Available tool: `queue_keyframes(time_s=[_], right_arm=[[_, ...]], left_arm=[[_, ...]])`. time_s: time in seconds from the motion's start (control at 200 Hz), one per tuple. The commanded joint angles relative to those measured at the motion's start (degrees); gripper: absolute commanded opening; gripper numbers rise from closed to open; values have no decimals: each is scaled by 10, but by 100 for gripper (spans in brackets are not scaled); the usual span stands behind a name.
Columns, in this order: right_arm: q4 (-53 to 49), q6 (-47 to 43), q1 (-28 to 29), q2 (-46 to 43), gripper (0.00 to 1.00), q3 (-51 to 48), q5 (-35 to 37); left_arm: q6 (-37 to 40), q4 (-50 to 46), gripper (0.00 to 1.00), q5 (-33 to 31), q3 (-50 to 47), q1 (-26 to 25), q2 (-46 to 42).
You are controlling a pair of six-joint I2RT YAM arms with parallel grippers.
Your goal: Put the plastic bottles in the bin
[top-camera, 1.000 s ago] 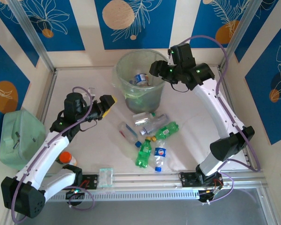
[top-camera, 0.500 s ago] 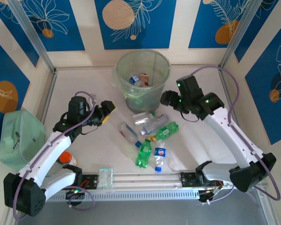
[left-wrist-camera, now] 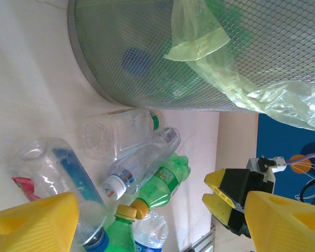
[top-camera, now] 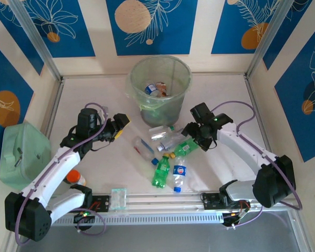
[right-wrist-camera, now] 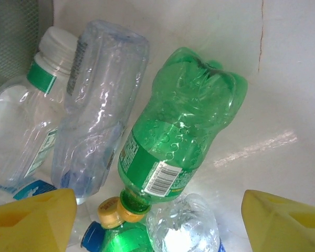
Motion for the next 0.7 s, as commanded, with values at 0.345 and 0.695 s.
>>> queue_keyframes(time_s=[0.345, 0.695], right_arm=[[-86, 36, 156, 6, 88, -42, -35], [-32, -41, 165, 111, 89, -17, -65]], left_arm=[[7, 17, 81, 7, -16, 3, 8], [10, 7, 81, 9, -21, 3, -3]])
